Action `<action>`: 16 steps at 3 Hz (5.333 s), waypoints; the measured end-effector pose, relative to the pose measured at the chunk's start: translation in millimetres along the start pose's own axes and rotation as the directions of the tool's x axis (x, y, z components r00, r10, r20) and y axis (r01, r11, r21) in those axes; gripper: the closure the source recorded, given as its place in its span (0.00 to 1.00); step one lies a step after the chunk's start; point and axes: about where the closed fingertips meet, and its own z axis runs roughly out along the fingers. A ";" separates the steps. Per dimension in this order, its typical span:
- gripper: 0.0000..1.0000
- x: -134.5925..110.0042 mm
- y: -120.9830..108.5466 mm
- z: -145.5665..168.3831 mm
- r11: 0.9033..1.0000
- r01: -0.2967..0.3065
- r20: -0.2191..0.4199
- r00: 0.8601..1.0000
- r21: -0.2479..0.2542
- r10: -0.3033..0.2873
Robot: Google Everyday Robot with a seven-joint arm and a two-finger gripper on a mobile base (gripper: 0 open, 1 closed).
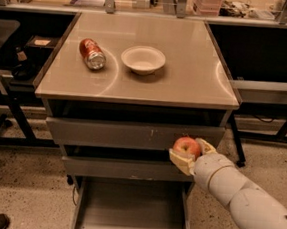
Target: Pick apple from bottom drawer and place on counter
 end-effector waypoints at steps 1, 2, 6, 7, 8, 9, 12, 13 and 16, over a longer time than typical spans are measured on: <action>1.00 -29.7 -7.7 -0.6 1.000 0.025 0.019 1.000 0.013 -0.025; 1.00 -64.4 -12.8 -4.2 0.997 0.070 0.043 0.997 0.026 -0.071; 1.00 -183.6 -85.6 -16.0 0.985 0.077 0.150 0.984 0.153 -0.100; 1.00 -181.4 -90.8 -15.0 0.984 0.080 0.143 0.984 0.159 -0.103; 1.00 -185.8 -92.1 -9.5 0.988 0.057 0.146 0.986 0.147 -0.079; 1.00 -202.4 -101.2 0.7 0.990 0.020 0.150 0.988 0.139 -0.042; 1.00 -205.1 -118.8 64.6 0.998 -0.038 0.037 0.999 0.053 0.036; 1.00 -201.4 -115.9 86.6 0.998 -0.064 -0.018 0.998 -0.001 0.064; 1.00 -191.8 -120.2 114.8 0.993 -0.101 -0.109 0.989 -0.059 0.095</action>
Offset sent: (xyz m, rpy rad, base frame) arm 0.0354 0.0014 0.1039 -0.0843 -0.1230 0.0144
